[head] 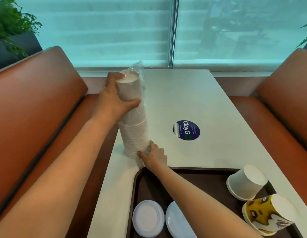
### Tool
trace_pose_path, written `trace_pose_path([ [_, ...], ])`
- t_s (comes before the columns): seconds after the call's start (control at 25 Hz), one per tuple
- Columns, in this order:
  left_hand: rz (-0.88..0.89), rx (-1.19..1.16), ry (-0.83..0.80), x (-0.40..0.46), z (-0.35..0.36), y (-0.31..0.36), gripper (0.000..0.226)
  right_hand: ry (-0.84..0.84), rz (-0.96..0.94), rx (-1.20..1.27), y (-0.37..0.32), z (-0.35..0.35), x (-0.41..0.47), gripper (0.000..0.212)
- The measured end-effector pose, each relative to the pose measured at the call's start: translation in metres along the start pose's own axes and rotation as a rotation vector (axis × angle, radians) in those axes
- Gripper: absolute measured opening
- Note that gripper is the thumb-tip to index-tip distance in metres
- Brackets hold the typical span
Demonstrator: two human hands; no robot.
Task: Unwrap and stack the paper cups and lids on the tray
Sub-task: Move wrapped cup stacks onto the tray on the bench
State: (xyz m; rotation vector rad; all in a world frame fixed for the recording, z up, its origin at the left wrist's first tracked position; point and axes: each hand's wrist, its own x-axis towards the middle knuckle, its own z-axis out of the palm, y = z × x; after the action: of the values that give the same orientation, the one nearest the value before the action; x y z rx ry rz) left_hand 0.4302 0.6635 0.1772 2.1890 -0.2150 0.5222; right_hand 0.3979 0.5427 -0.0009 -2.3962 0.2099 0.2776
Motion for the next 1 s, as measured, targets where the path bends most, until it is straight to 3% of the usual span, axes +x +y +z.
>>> trace_pose_path([
  [0.28, -0.032, 0.007, 0.035, 0.008, 0.002, -0.013, 0.071, -0.040, -0.008, -0.007, -0.006, 0.003, 0.012, 0.075],
  [0.4, -0.066, -0.031, -0.029, 0.003, -0.002, -0.011, 0.092, -0.044, 0.019, 0.050, -0.010, -0.007, 0.005, 0.077],
  [0.48, -0.056, 0.137, 0.024, -0.010, -0.010, -0.006, 0.097, -0.021, 0.060, 0.133, -0.013, -0.020, -0.003, 0.073],
  [0.6, 0.089, 0.524, 0.275, -0.038, -0.022, 0.018, 0.064, 0.027, 0.067, 0.263, -0.015, -0.052, -0.019, 0.059],
  [0.68, 0.205, 0.527, 0.303, -0.059, -0.022, 0.045, 0.042, 0.087, 0.021, 0.315, -0.019, -0.082, -0.039, 0.050],
  [0.76, 0.247, 0.425, 0.179, -0.080, -0.016, 0.073, 0.029, 0.154, -0.023, 0.341, -0.022, -0.117, -0.061, 0.043],
  [0.88, 0.121, 0.212, -0.102, -0.111, -0.003, 0.124, 0.022, 0.249, -0.088, 0.360, -0.018, -0.174, -0.107, 0.039],
  [1.0, 0.040, -0.006, -0.209, -0.137, 0.015, 0.179, 0.021, 0.350, -0.130, 0.371, 0.003, -0.226, -0.158, 0.039],
])
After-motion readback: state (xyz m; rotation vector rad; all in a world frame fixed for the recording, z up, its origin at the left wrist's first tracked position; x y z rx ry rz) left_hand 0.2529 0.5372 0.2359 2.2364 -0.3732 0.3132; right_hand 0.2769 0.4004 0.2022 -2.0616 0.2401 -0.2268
